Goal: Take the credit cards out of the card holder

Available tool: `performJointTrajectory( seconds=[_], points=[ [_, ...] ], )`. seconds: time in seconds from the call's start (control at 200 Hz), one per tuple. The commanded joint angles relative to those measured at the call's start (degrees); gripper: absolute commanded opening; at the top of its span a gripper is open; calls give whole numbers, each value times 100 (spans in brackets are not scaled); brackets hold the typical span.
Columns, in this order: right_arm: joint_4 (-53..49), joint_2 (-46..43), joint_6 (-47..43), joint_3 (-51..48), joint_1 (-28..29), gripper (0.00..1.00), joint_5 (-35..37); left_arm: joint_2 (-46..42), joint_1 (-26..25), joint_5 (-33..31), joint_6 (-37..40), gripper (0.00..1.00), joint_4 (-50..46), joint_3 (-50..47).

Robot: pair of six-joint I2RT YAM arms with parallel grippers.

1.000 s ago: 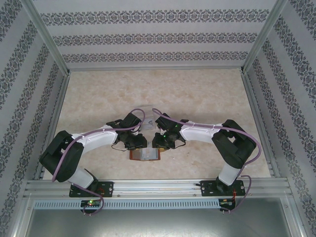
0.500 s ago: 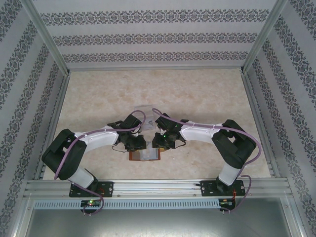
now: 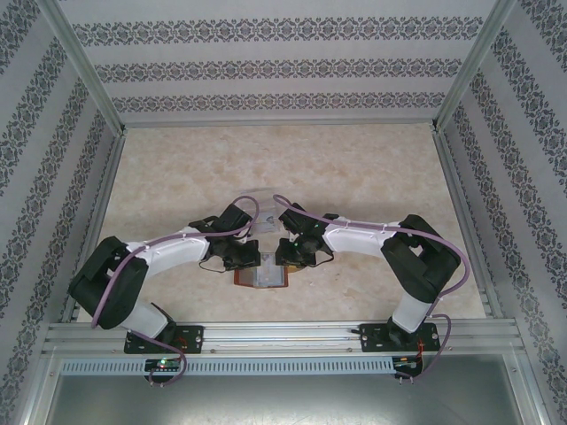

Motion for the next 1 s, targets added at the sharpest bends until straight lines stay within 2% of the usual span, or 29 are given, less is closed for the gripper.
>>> performJointTrajectory(
  seconds=[0.0,0.335,0.505,0.615,0.784,0.994],
  points=[
    [-314,-114,-143,75,39,29,290,-229,86,-203,207,7,-537,41],
    [-339,-93,-140,158,43,29,265,-437,110,-520,518,5,-1328,331],
    [-374,-221,-114,194,48,29,272,-402,112,-510,503,5,-1344,368],
    [-270,-370,-40,180,56,29,176,-416,112,-433,374,4,-1099,281],
    [-18,-616,136,247,153,29,-38,-315,110,5,-95,4,-202,41],
    [315,-411,242,301,200,29,-451,-222,108,104,-309,3,218,-110]
  ],
)
